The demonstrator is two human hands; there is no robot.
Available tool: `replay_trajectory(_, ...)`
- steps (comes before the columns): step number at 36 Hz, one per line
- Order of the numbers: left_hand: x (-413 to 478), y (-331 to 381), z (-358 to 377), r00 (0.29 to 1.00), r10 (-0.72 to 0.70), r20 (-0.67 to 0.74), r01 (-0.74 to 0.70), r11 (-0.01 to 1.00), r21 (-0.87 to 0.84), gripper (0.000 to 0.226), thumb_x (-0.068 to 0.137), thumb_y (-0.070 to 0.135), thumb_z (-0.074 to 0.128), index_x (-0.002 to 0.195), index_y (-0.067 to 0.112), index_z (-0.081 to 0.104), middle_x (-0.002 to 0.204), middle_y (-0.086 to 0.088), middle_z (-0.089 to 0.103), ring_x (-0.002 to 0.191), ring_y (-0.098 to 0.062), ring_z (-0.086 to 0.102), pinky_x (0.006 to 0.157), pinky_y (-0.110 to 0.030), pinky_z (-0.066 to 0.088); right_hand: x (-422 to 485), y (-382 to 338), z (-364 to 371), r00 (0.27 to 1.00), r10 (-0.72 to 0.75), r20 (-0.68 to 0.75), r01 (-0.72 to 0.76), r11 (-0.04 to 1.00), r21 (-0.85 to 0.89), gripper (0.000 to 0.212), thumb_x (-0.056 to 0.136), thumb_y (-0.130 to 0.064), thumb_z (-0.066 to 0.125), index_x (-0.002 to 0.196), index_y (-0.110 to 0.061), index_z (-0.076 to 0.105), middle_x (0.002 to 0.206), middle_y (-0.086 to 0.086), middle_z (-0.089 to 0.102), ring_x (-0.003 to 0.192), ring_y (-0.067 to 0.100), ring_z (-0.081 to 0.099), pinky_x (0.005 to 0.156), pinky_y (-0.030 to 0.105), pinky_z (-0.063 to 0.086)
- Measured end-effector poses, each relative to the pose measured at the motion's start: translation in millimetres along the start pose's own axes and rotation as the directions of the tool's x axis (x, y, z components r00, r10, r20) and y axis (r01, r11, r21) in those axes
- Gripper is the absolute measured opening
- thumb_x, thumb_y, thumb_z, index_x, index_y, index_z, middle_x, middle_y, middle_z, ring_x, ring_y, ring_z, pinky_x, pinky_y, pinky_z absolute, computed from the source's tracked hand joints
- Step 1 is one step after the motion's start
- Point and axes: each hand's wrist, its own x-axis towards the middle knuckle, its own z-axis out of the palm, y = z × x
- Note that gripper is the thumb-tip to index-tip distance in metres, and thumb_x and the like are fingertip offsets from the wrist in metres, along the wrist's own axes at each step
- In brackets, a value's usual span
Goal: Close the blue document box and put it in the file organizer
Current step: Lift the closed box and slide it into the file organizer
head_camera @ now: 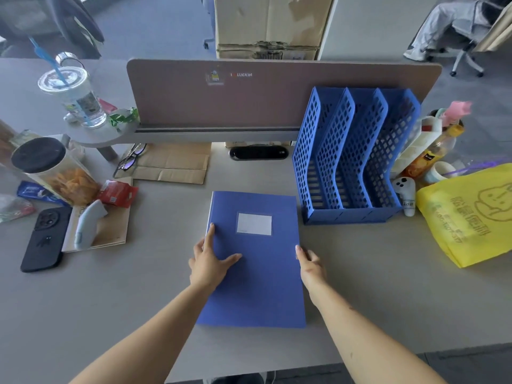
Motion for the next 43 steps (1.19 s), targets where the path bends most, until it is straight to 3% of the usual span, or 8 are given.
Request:
replay_trajectory(6, -1, -1, -13, 0.998, 0.02, 0.056, -0.015, 0.996, -0.087, 0.112, 0.066, 0.047, 0.085, 0.151, 0.05, 0.012, 0.154, -0.003, 0.027, 0.135, -0.038, 0.035, 0.112, -0.051, 0.033, -28, -14, 9, 0.985, 0.065, 0.157, -0.064, 0.998, -0.014, 0.076, 0.092, -0.061, 0.038, 0.154, -0.026, 0.011, 0.162, -0.002, 0.012, 0.147, 0.022, 0.022, 0.116, 0.043, 0.02)
replay_trajectory(11, -3, -6, -34, 0.992, 0.118, 0.055, -0.102, 0.967, -0.233, 0.115, 0.063, 0.037, 0.09, 0.15, 0.051, 0.015, 0.152, -0.001, 0.025, 0.138, -0.03, 0.033, 0.111, -0.052, 0.035, -45, -37, 7, 0.967, -0.074, 0.245, 0.057, 0.996, 0.075, 0.074, 0.094, -0.053, 0.042, 0.153, -0.033, 0.002, 0.158, -0.006, 0.024, 0.145, 0.018, 0.025, 0.113, 0.035, 0.022)
replay_trajectory(15, -2, 3, -58, 0.973, 0.23, 0.029, -0.208, 0.92, -0.332, 0.123, 0.049, 0.038, 0.094, 0.147, 0.05, 0.02, 0.149, 0.005, 0.026, 0.138, -0.018, 0.031, 0.109, -0.04, 0.035, -61, -63, -3, 0.912, -0.284, 0.297, 0.265, 0.959, 0.106, 0.054, 0.093, -0.041, 0.054, 0.139, -0.036, 0.026, 0.136, -0.011, 0.054, 0.103, -0.007, 0.058, 0.084, 0.011, 0.043)
replay_trajectory(20, 2, 31, -77, 0.917, 0.398, 0.006, -0.365, 0.847, -0.387, 0.116, 0.037, 0.049, 0.088, 0.131, 0.062, 0.02, 0.15, 0.018, 0.025, 0.136, 0.0, 0.024, 0.107, -0.027, 0.027, -81, -105, -26, 0.882, -0.408, 0.236, 0.406, 0.912, 0.058, 0.054, 0.09, -0.029, 0.064, 0.132, -0.027, 0.03, 0.101, -0.012, 0.058, 0.073, -0.019, 0.058, 0.057, -0.004, 0.04)
replay_trajectory(26, 4, 77, -80, 0.853, 0.512, 0.106, -0.437, 0.81, -0.391, 0.133, 0.038, 0.051, 0.094, 0.145, 0.056, 0.014, 0.156, 0.031, 0.016, 0.144, -0.003, 0.021, 0.112, -0.031, 0.031, -112, -148, -74, 0.884, -0.416, 0.213, 0.453, 0.875, -0.171, 0.052, 0.078, -0.05, 0.066, 0.123, -0.032, 0.048, 0.119, -0.016, 0.061, 0.107, 0.004, 0.058, 0.095, 0.029, 0.046)
replay_trajectory(32, 3, 121, -61, 0.788, 0.57, 0.232, -0.456, 0.794, -0.403, 0.138, 0.037, 0.048, 0.099, 0.143, 0.064, 0.012, 0.161, 0.006, 0.021, 0.14, -0.03, 0.036, 0.109, -0.052, 0.041, -145, -164, -123, 0.866, -0.468, 0.178, 0.501, 0.804, -0.319, 0.044, 0.081, -0.046, 0.065, 0.114, -0.03, 0.04, 0.113, -0.02, 0.055, 0.103, 0.008, 0.055, 0.085, 0.031, 0.041)
replay_trajectory(39, -17, 177, -27, 0.717, 0.535, 0.446, -0.372, 0.836, -0.404, 0.137, 0.057, 0.032, 0.095, 0.146, 0.058, -0.006, 0.147, 0.017, 0.036, 0.13, -0.022, 0.05, 0.083, -0.033, 0.057, -164, -163, -163, 0.853, -0.522, -0.023, 0.468, 0.783, -0.41, 0.072, 0.056, -0.062, 0.069, 0.113, -0.032, 0.04, 0.111, -0.013, 0.059, 0.106, 0.019, 0.06, 0.092, 0.045, 0.05)
replay_trajectory(43, -29, 220, -15, 0.718, 0.442, 0.537, -0.202, 0.871, -0.448, 0.127, 0.058, 0.052, 0.088, 0.146, 0.057, -0.005, 0.139, 0.02, 0.051, 0.115, -0.014, 0.059, 0.087, -0.051, 0.055, -180, -166, -174, 0.794, -0.593, -0.135, 0.457, 0.729, -0.51, 0.061, 0.07, -0.048, 0.073, 0.115, -0.024, 0.041, 0.103, -0.004, 0.059, 0.099, 0.025, 0.059, 0.085, 0.041, 0.051)
